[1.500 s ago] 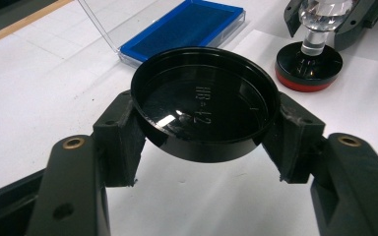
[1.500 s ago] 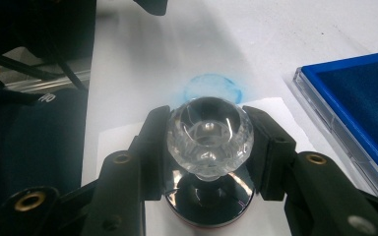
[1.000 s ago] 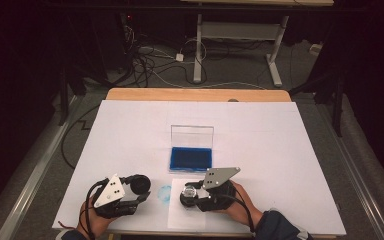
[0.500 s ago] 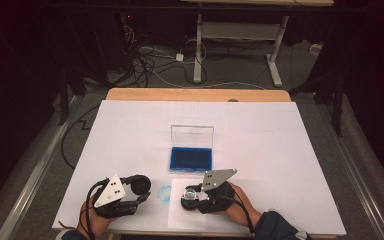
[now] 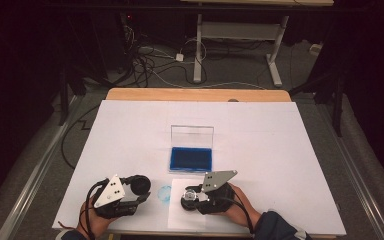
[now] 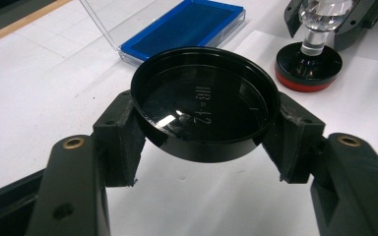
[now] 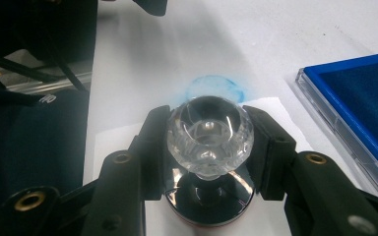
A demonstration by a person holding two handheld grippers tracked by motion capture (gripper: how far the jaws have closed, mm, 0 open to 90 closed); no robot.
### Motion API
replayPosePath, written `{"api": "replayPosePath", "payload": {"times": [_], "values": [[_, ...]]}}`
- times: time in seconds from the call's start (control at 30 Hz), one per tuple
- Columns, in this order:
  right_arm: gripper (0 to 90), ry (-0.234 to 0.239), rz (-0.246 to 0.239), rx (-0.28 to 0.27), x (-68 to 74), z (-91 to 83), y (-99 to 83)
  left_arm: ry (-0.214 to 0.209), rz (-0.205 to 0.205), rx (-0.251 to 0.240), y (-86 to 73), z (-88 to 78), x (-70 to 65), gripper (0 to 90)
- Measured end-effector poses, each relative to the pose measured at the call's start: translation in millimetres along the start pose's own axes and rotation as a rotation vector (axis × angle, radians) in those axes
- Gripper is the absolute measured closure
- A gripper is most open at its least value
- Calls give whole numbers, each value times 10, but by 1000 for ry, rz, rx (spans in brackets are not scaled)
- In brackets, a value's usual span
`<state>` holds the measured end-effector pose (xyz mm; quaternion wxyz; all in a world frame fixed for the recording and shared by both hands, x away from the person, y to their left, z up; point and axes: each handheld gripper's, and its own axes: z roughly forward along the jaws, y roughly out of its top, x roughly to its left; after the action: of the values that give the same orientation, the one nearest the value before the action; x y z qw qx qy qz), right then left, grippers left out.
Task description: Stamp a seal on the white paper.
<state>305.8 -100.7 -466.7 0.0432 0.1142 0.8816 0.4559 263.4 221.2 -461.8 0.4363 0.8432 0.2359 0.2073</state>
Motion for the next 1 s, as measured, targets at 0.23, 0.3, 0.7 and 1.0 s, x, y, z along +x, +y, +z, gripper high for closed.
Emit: {"api": "replayPosePath", "payload": {"times": [0.23, 0.3, 0.7, 1.0], "values": [[573, -6, -12, -7, 8, 3, -7, 4, -4, -6, 2, -9, 6, 367], [573, -11, -16, -6, 11, 4, -7, 3, -2, -6, 3, -6, 4, 367], [573, -17, -27, -12, 20, 8, -14, 1, -3, -7, 3, -6, 9, 367], [573, -18, -13, -33, 23, 15, -37, 0, -3, -6, 4, -1, 8, 367]]}}
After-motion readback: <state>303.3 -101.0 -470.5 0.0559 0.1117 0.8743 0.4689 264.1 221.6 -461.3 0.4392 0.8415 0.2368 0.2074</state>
